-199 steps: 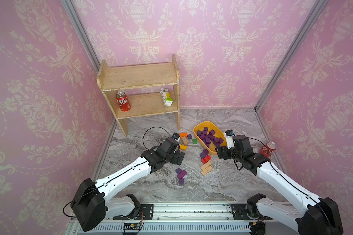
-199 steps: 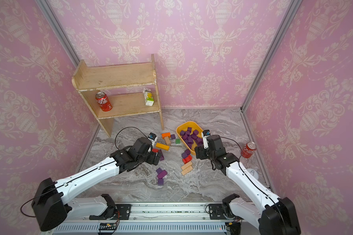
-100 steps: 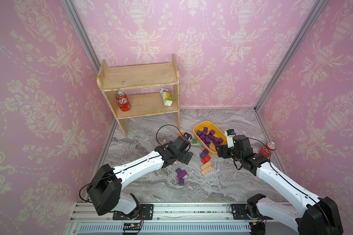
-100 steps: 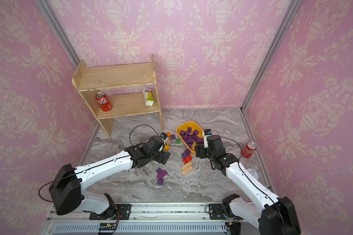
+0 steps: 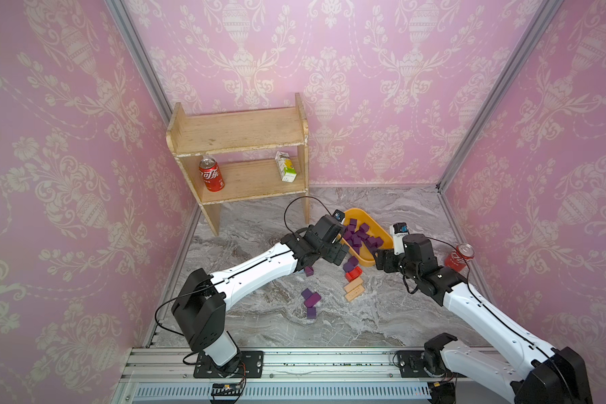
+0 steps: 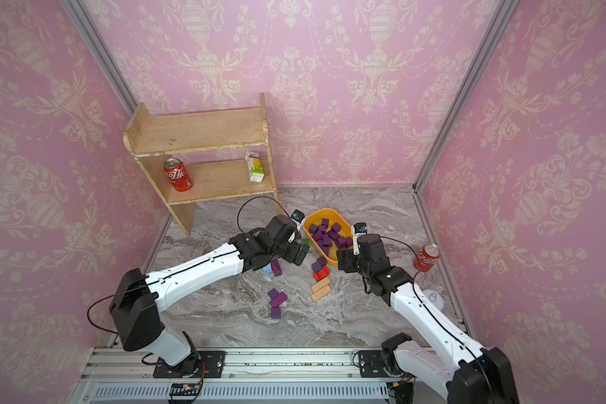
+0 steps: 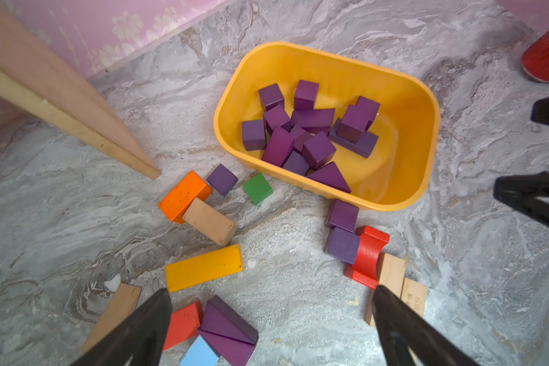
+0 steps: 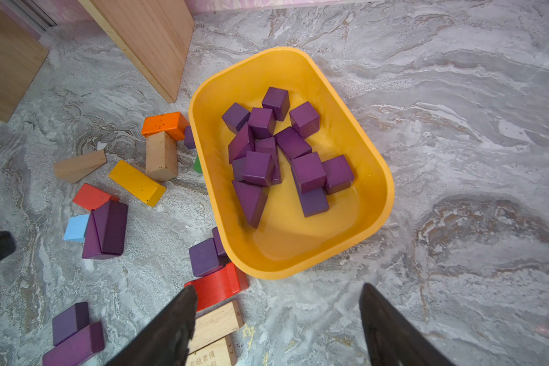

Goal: Pick purple bricks into the storage bin
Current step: Pick up the building block from the center of the board.

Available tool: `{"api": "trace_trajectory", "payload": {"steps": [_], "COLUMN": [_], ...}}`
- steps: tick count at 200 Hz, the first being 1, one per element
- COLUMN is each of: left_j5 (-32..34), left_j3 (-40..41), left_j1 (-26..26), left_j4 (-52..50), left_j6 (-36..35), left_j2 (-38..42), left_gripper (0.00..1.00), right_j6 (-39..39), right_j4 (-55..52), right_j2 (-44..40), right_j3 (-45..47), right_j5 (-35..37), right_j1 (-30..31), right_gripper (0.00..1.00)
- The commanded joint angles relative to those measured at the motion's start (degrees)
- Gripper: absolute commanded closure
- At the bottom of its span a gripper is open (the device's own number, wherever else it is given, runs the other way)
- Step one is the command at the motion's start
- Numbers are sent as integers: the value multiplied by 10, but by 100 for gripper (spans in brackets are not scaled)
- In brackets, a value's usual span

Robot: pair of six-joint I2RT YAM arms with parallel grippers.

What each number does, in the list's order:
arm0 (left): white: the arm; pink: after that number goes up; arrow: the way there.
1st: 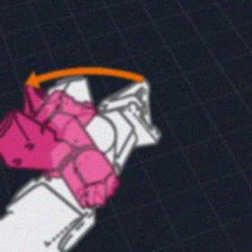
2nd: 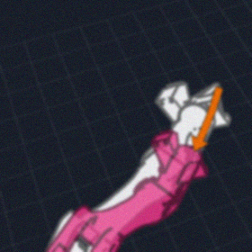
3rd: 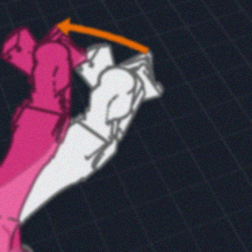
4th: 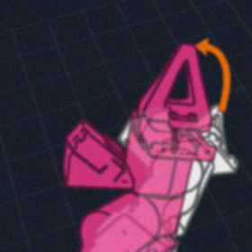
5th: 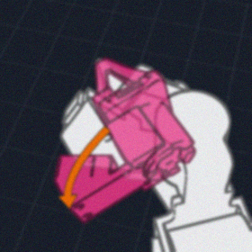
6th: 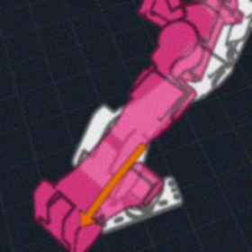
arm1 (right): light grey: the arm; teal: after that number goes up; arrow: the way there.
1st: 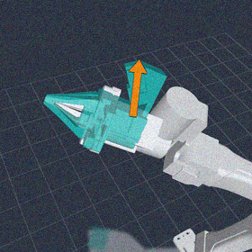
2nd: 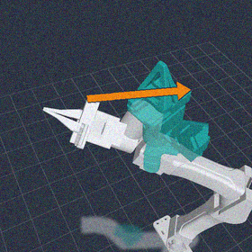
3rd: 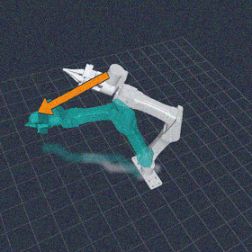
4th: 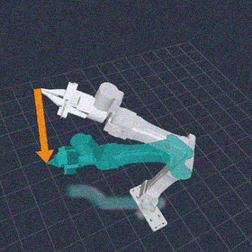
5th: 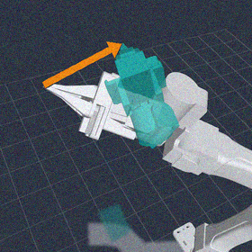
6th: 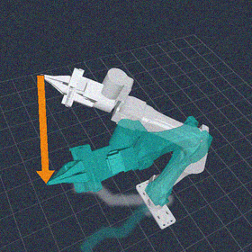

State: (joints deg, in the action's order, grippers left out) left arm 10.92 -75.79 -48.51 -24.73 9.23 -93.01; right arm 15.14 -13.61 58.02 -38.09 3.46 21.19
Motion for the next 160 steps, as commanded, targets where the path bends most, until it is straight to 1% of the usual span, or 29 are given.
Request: {"api": "trace_trajectory", "payload": {"steps": [1,21,35,48,66,82,98,116,131,144,160], "left_j5": [14,19,38,53,68,113,127,109,111,112,113], "left_j3": [-2,29,56,80,91,84,92,116,140,164,188], "left_j1": [-15,-27,-40,-53,-79,-125,-161,-179,-191,-193,-192], "left_j4": [-42,-42,-52,-76,-160,-245,-291,-295,-279,-262,-241], "left_j6": [-18,1,14,39,57,73,101,155,206,250,288], "left_j2": [-5,19,46,69,81,88,101,121,135,147,157], "left_gripper": [1,1,1,1,1,1,1,1,1,1,1], "right_j6": [14,19,19,17,10,14,11,10,6,3,2], "right_j4": [13,15,17,27,48,56,52,48,49,52,51], "right_j2": [3,23,32,37,52,79,105,116,113,108,105], "right_j3": [14,9,7,14,19,12,-1,-5,-3,0,3], "right_j5": [4,-6,-20,-31,-64,-78,-90,-91,-89,-84,-77], "right_j1": [4,4,4,4,4,4,4,4,4,4,4], "right_gripper": [18,18,18,19,18,18,18,18,18,18,18]}}
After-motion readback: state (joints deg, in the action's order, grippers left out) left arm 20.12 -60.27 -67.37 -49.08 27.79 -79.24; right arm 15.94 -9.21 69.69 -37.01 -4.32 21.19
